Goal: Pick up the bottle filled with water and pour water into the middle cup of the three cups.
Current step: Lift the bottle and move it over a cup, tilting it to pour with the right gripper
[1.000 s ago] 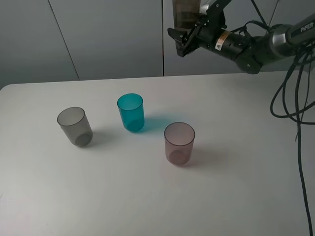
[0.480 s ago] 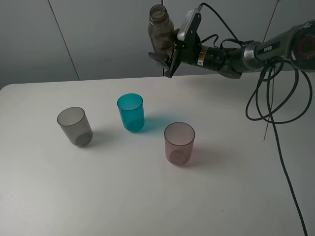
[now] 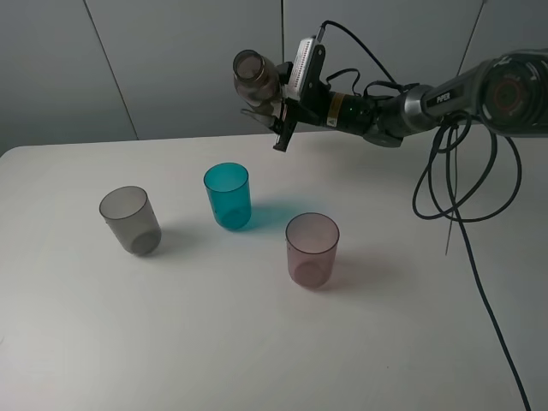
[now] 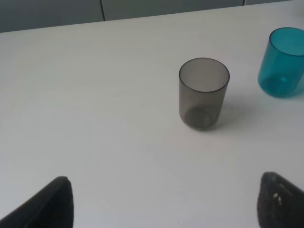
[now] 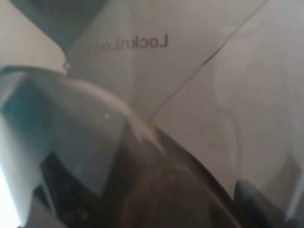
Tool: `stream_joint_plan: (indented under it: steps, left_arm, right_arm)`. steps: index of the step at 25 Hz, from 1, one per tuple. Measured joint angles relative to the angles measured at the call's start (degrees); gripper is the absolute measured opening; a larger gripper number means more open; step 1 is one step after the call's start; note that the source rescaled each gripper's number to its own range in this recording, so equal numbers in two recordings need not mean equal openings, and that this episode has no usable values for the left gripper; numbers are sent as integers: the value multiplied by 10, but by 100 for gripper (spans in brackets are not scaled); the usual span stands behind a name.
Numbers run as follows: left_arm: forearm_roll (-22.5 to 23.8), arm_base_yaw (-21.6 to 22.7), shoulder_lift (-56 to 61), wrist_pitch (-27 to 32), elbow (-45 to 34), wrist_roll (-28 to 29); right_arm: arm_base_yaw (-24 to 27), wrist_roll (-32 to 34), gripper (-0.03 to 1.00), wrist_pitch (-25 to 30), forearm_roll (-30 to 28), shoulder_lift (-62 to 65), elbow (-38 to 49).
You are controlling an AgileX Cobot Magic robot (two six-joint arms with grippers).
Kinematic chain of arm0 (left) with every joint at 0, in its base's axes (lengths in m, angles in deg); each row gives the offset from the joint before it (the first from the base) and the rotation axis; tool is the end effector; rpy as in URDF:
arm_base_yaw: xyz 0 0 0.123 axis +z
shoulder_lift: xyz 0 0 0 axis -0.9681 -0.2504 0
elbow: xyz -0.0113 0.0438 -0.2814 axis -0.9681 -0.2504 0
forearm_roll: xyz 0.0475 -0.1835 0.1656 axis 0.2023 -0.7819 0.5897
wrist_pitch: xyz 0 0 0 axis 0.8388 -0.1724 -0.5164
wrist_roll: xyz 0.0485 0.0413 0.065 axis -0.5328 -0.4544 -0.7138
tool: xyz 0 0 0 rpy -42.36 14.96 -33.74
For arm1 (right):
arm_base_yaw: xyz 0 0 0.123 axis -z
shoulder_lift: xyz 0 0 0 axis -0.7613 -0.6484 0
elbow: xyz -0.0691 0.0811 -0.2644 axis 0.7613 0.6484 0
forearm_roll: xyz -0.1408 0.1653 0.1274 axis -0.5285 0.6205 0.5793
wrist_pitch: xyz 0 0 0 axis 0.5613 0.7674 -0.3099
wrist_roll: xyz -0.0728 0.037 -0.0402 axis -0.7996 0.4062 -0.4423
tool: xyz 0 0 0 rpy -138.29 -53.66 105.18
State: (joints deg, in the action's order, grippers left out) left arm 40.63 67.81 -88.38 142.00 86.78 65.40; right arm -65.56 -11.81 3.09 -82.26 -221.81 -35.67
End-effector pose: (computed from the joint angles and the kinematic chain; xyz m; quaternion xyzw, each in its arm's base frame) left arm -0.0075 0.0023 0.2785 0.0473 0.8534 -0.0329 0.5181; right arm 0.4774 0.2091 0.1011 -0.5805 0.3897 0.1217 0.7045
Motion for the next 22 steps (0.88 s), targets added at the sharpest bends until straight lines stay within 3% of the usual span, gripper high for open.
stream_joint_plan:
  steps: [22]
  left_arm:
    - [0,0,0,0,0,-3]
  right_arm:
    - [-17,-222,0,46,38,-37,-8]
